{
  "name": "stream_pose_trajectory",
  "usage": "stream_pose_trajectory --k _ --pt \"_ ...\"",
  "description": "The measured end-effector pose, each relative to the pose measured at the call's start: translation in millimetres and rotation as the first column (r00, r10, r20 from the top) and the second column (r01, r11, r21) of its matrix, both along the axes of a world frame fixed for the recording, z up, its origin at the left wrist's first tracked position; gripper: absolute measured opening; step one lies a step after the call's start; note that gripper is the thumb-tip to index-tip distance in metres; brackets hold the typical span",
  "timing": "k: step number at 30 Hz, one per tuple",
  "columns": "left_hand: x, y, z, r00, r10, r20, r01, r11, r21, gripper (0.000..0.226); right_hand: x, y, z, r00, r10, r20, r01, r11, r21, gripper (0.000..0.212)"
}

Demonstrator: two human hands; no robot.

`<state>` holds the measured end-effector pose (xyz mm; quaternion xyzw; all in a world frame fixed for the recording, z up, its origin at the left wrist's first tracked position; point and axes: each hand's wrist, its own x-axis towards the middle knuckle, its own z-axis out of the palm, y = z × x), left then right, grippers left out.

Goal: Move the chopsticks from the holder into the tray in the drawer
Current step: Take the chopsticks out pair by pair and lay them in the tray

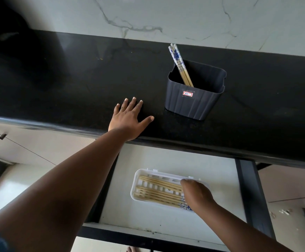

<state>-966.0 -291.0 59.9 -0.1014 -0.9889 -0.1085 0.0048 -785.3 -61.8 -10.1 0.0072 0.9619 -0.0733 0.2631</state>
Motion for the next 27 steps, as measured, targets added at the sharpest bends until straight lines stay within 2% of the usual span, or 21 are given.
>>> stream_pose_trajectory --k 2,5,9,12,14,16,18,22,24,27 --pt "0.1 -0.4 -0.9 1.0 -0.007 0.009 0.008 1.0 -0.011 0.087 0.4 1.5 9.7 0.999 -0.029 -0.027 0.029 1.0 -0.002 0.015" --pt "-0.2 -0.2 -1.4 1.0 -0.02 0.024 0.02 0.999 -0.038 0.087 -7.7 5.2 36.1 0.989 -0.149 -0.002 0.147 0.976 -0.161 0.029" --pt "0.1 0.8 -0.6 0.999 -0.02 0.033 0.022 0.998 -0.063 0.087 -32.5 7.4 105.6 0.987 -0.106 0.123 0.146 0.909 -0.391 0.014" --pt "-0.1 2.7 -0.9 1.0 -0.009 0.027 0.011 0.997 -0.079 0.087 -60.2 1.8 171.4 0.97 -0.182 0.16 0.242 0.74 -0.627 0.011" --pt "-0.9 3.5 -0.7 1.0 -0.022 0.021 0.024 0.995 -0.099 0.086 -85.6 -0.2 210.4 0.958 -0.275 0.077 0.235 0.606 -0.76 0.012" --pt "-2.9 3.0 -0.7 0.998 -0.055 0.011 0.055 0.993 -0.1 0.085 -115.1 0.1 239.5 0.918 -0.393 -0.049 0.191 0.549 -0.814 0.013" --pt "-4.1 1.5 -1.8 0.997 -0.078 -0.001 0.078 0.993 -0.089 0.085 -146.8 1.9 252.2 0.851 -0.501 -0.155 0.181 0.558 -0.81 0.016" --pt "-2.6 -1.4 -6.0 0.996 -0.085 -0.028 0.084 0.996 -0.036 0.088 -202.1 8.0 239.8 0.769 -0.523 -0.367 0.217 0.754 -0.62 0.021" --pt "-0.2 -0.8 -6.9 0.996 -0.09 -0.029 0.089 0.996 -0.014 0.091 -220.4 11.8 228.3 0.781 -0.491 -0.386 0.235 0.804 -0.546 0.009" --pt "-5.0 -0.2 -2.6 0.996 -0.08 -0.044 0.081 0.997 0.021 0.096 -242.6 14.5 216.3 0.827 -0.443 -0.346 0.245 0.838 -0.488 0.019"
